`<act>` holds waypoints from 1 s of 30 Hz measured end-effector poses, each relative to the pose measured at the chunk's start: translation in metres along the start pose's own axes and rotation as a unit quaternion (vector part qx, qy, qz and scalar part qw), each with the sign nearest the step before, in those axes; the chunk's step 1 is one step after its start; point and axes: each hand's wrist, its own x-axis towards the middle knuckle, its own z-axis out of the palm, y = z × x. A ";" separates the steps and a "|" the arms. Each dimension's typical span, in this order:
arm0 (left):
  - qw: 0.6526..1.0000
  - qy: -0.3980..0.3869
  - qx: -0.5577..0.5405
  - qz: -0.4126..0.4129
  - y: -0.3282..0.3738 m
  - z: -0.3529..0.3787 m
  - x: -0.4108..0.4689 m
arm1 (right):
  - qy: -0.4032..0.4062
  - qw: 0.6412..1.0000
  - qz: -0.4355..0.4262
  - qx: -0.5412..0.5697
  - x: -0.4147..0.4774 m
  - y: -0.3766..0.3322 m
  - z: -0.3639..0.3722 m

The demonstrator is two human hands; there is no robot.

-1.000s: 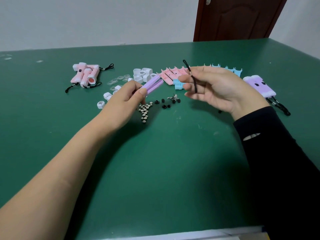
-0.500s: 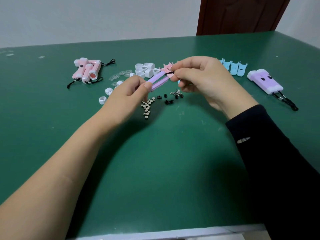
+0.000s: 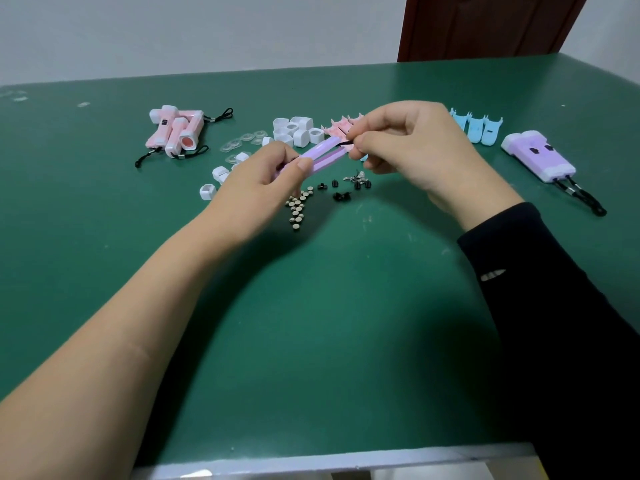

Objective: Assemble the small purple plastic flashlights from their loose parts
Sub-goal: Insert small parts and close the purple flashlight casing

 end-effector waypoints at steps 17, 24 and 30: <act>1.000 -0.005 0.006 0.001 -0.001 0.002 0.000 | 0.003 0.992 -0.065 -0.109 0.001 0.004 0.000; 1.000 -0.008 0.014 0.001 -0.001 0.002 0.000 | 0.029 0.988 -0.096 -0.117 0.001 0.003 0.002; 1.000 -0.010 0.011 -0.002 -0.001 0.002 0.000 | 0.024 0.985 -0.098 -0.143 0.002 0.005 0.002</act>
